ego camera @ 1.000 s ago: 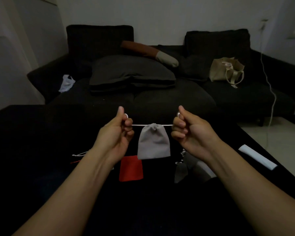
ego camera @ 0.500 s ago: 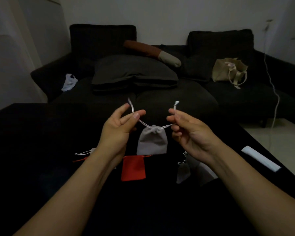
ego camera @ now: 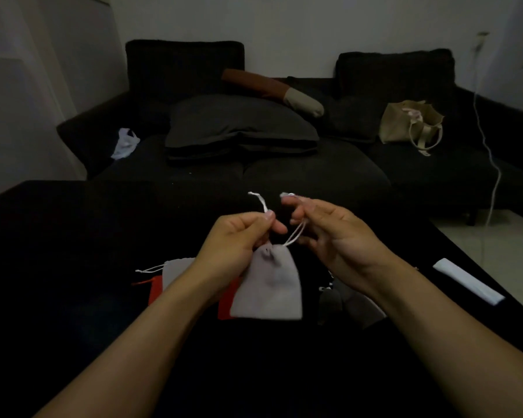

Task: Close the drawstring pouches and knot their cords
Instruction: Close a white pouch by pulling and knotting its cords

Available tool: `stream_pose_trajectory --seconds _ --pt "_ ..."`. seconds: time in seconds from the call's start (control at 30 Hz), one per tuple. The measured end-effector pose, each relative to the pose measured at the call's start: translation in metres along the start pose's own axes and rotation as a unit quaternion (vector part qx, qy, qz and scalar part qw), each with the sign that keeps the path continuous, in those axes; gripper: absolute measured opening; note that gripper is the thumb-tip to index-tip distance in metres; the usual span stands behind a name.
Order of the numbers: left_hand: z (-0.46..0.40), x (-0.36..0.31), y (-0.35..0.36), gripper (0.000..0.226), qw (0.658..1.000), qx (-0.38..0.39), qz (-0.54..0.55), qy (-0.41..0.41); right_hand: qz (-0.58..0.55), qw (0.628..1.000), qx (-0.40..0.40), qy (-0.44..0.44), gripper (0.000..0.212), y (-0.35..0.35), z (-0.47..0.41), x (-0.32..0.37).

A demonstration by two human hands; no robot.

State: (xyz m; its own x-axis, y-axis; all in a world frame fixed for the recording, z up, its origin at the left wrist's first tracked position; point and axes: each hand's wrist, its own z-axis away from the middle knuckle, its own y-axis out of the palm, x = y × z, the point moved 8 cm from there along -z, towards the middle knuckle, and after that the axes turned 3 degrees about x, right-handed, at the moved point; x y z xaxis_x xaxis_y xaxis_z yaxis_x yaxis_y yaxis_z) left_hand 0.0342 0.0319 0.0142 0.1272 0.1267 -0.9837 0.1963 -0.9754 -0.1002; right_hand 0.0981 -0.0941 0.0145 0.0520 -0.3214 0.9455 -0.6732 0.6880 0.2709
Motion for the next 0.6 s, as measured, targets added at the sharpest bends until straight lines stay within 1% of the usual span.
stream_pose_trajectory --seconds 0.1,0.13,0.2,0.3,0.37,0.47,0.6 --pt "0.005 0.003 0.018 0.03 0.997 0.079 -0.011 -0.007 0.072 0.996 0.033 -0.049 0.022 0.011 0.003 0.007" --pt "0.006 0.006 0.023 0.029 0.995 0.102 -0.008 -0.016 0.092 0.994 0.03 -0.053 0.023 0.013 0.004 0.006" --pt "0.006 0.009 0.029 0.033 0.992 0.124 0.0 -0.029 0.123 0.991 0.021 -0.05 0.023 0.013 0.006 0.005" --pt "0.005 0.015 0.036 0.037 0.987 0.137 0.052 -0.064 0.153 0.987 0.007 -0.042 0.022 0.012 0.006 0.003" --pt "0.006 0.016 0.038 0.029 0.982 0.148 0.077 -0.086 0.19 0.98 -0.016 -0.061 0.02 0.01 0.005 0.005" --pt "0.007 0.02 0.037 0.027 0.986 0.145 0.015 -0.081 0.239 0.968 -0.021 -0.077 0.018 0.01 0.004 0.006" --pt "0.006 0.019 0.028 0.028 0.994 0.091 -0.017 -0.062 0.248 0.968 -0.028 -0.034 0.02 0.003 0.005 0.004"
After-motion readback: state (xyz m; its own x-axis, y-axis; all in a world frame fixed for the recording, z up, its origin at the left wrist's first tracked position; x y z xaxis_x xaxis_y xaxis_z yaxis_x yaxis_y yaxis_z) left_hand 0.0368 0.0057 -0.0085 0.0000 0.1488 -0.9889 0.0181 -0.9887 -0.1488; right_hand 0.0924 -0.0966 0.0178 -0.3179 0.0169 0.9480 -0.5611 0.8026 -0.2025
